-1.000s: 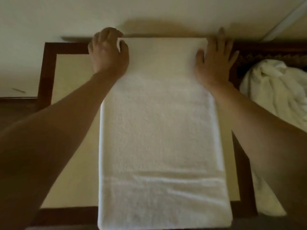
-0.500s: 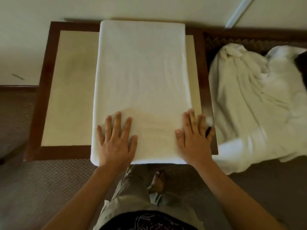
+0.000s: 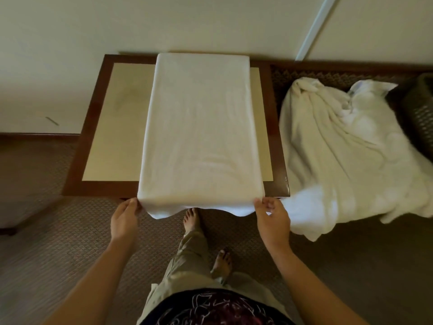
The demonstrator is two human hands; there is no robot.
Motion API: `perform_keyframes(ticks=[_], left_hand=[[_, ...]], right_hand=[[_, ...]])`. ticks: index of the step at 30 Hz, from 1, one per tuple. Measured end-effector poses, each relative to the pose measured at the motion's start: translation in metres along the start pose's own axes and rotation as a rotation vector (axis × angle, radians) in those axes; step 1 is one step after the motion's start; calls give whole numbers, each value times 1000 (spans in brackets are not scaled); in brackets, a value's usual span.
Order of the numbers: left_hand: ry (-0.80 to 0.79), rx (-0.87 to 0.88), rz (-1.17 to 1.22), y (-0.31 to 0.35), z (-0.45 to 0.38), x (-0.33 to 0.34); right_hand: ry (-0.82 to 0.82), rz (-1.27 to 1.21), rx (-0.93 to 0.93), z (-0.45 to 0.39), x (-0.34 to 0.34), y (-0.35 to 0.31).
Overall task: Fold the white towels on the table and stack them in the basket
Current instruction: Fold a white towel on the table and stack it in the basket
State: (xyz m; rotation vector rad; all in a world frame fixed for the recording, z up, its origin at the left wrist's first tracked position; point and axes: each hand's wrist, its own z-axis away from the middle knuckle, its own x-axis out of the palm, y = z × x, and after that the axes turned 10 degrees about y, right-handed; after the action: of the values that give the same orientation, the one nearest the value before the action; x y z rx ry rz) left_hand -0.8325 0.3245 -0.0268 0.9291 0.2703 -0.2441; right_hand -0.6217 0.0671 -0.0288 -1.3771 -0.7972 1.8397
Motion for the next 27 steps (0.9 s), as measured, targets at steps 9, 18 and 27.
perform_keyframes(ticks=[9, 18, 27], left_hand=[[-281, -48, -90, 6, -6, -15], [-89, 359, -482, 4, 3, 2], [-158, 251, -234, -13, 12, 6]], right_hand=[[-28, 7, 74, -10, 0, 0], [53, 36, 38, -19, 3, 10], [-277, -208, 190, -19, -2, 16]])
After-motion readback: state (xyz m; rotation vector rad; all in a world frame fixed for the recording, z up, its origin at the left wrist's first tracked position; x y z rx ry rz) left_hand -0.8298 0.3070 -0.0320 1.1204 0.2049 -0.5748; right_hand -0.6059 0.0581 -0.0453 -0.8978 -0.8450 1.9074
